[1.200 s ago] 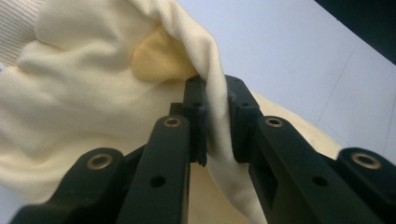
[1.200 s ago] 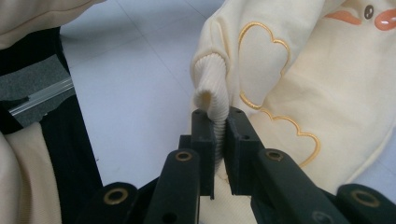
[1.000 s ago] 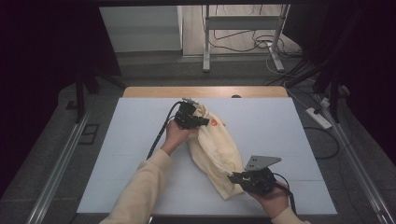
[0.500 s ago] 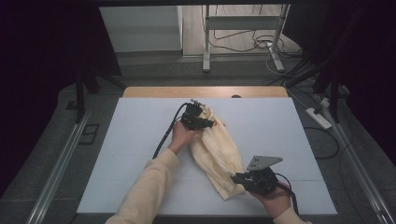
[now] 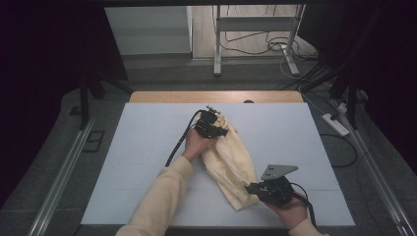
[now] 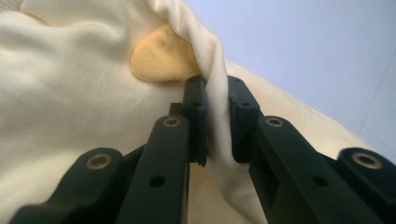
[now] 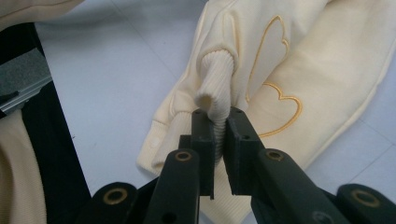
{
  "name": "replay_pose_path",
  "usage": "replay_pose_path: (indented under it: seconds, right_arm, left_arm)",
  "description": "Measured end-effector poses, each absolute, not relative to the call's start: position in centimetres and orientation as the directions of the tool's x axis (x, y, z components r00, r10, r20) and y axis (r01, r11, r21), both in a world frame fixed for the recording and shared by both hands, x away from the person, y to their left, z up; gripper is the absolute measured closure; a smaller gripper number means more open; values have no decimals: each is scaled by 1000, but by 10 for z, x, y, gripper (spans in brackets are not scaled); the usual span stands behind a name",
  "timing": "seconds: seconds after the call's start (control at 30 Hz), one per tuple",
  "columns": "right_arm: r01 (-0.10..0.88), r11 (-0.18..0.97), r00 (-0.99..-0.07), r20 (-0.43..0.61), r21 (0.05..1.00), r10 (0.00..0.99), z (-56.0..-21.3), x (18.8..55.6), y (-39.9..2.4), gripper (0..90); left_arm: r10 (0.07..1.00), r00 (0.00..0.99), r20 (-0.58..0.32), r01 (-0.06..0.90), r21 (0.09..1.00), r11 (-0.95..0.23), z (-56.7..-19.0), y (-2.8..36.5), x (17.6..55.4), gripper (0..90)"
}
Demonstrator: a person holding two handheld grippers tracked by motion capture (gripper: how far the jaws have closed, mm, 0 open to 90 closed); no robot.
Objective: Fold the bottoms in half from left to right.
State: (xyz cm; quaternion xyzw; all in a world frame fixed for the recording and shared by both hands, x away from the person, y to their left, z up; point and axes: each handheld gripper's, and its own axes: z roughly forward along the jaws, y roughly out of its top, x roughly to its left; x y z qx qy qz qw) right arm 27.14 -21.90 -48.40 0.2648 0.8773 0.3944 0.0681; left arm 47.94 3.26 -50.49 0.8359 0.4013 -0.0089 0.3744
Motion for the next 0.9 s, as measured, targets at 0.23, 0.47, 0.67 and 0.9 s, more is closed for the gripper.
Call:
replay_pose_path:
  seconds: [0.23, 0.47, 0.67, 0.9]
  right_arm:
    - [420, 556, -848, 92, 717, 522, -487, 273, -220, 823]
    - [427, 563, -845, 92, 708, 527, -489, 274, -221, 823]
    - [427, 563, -839, 77, 708, 539, -491, 275, -224, 706]
    - [435, 528, -811, 63, 730, 581, -486, 278, -226, 436]
  left_arm:
    - [672, 676, -304, 682, 602, -414, -511, 25, 481, 796]
    - [672, 675, -305, 686, 595, -419, -514, 22, 482, 788]
    - [641, 704, -306, 648, 647, -402, -498, 33, 475, 586]
    - [638, 728, -252, 590, 704, -395, -475, 51, 451, 432]
